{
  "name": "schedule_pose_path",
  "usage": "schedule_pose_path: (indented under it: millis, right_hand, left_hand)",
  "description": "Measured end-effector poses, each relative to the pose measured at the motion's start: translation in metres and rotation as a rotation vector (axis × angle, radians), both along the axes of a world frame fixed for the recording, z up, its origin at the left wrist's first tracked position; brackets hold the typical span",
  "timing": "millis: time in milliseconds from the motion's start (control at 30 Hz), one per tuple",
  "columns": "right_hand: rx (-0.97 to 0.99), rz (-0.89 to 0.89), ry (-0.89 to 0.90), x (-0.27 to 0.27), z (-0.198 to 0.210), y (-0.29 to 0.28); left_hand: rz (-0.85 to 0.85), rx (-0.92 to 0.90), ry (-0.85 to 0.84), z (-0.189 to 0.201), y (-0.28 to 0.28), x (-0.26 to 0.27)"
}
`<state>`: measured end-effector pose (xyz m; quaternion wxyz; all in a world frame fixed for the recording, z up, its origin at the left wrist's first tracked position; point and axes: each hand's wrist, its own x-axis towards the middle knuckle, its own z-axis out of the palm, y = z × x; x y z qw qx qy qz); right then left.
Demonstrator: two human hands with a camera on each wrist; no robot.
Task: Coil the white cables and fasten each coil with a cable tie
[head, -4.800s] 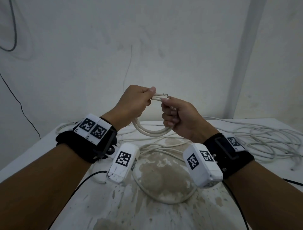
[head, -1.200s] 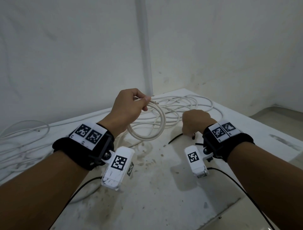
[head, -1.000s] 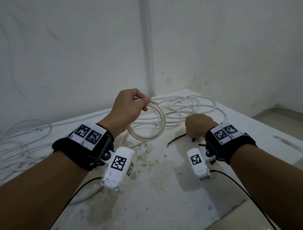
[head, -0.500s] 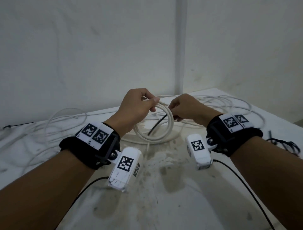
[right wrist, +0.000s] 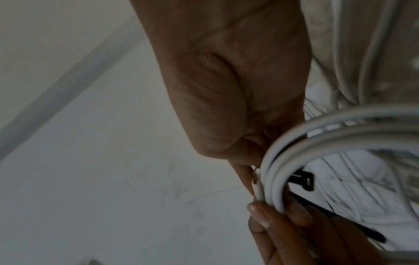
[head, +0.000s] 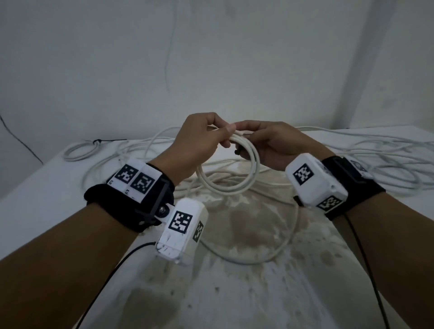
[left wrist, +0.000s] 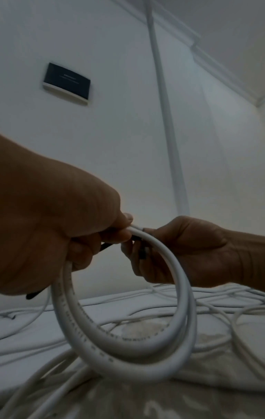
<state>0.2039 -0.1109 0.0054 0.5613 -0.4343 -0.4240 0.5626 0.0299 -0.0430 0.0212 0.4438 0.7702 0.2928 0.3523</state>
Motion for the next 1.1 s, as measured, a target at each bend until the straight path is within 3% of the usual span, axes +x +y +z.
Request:
schedule_pose_path:
  millis: [100,333,533,800,1100]
  right_hand:
    - [-0.015,0.03,0.003,-0.008,-0.008,0.018]
    - [0.011,-0.357,-0.091,-0.014,-0.019,0.046]
    - [-0.01,-0.54,-0.252,-0.017,-0.011,0.049]
    - [-0.039,-0.334,-0.13,-0.017,-0.002,0.038]
    - [0.012,-0.281,-0.349,-0.01,0.006,0.032]
  left_hand:
    - [0.003,-0.052,-0.048,-0.005,0.014,-0.009]
    - [0.007,-0.122,-0.074,-0.012,0.041,-0.01]
    - [-0.042,-0.115,-0.049,-0.013,0.038,-0.001]
    - [0.012,0.117,0.023,-0.028,0.038,0.012]
    - [0.098,0.147,-0.047,-0.033,0.041,0.022]
